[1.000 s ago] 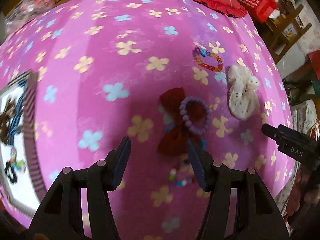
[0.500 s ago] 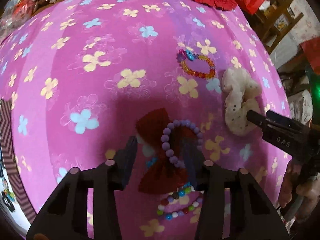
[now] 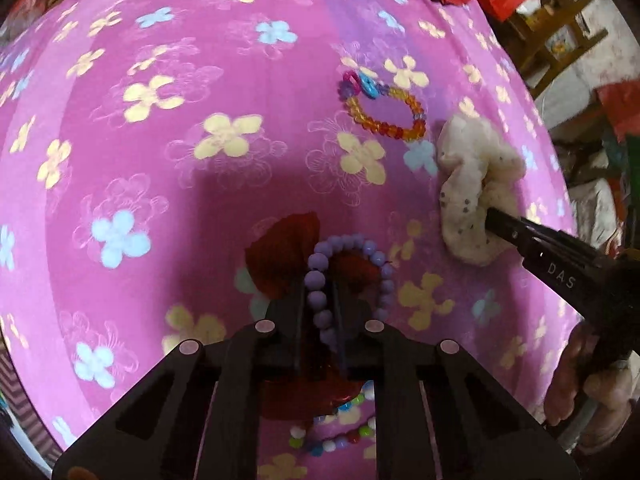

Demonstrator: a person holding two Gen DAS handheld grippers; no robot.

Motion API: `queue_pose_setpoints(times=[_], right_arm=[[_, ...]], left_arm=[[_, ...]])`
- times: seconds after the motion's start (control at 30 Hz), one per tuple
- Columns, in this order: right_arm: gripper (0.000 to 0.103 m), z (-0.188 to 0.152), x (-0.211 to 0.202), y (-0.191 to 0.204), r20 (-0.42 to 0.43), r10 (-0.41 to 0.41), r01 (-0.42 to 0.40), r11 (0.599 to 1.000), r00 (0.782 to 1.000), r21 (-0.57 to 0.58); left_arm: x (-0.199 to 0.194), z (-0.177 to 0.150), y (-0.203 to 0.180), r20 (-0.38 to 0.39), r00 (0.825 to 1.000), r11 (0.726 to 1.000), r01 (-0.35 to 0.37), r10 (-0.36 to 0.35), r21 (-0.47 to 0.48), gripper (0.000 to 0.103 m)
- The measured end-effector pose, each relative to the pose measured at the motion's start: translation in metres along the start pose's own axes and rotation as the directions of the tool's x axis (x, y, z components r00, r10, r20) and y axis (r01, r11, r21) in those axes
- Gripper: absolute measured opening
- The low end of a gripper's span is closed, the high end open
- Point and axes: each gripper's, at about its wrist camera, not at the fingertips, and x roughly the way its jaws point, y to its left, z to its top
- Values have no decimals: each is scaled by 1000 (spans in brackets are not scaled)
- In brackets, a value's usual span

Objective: Organize jewelry
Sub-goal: 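Grasp the cream sheer scrunchie with the right tool while the left holds the bow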

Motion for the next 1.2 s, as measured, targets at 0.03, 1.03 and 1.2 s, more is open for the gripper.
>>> queue_pose_setpoints(times=[0.03, 1.03, 1.2], right_arm=[[14, 0, -9, 1, 13, 8, -8, 1000, 1000, 5], [14, -90, -54, 148, -78, 154, -166, 972, 985, -167], [14, -95, -60, 156, -75, 165, -176, 968, 983, -179]], left_arm=[[-9, -2, 3, 13, 1000, 1000, 7, -7, -15, 11], [-111, -156, 183, 78, 997, 940, 3, 25, -342, 39], [-80, -151, 160, 34, 999, 971, -31, 40, -236, 39]])
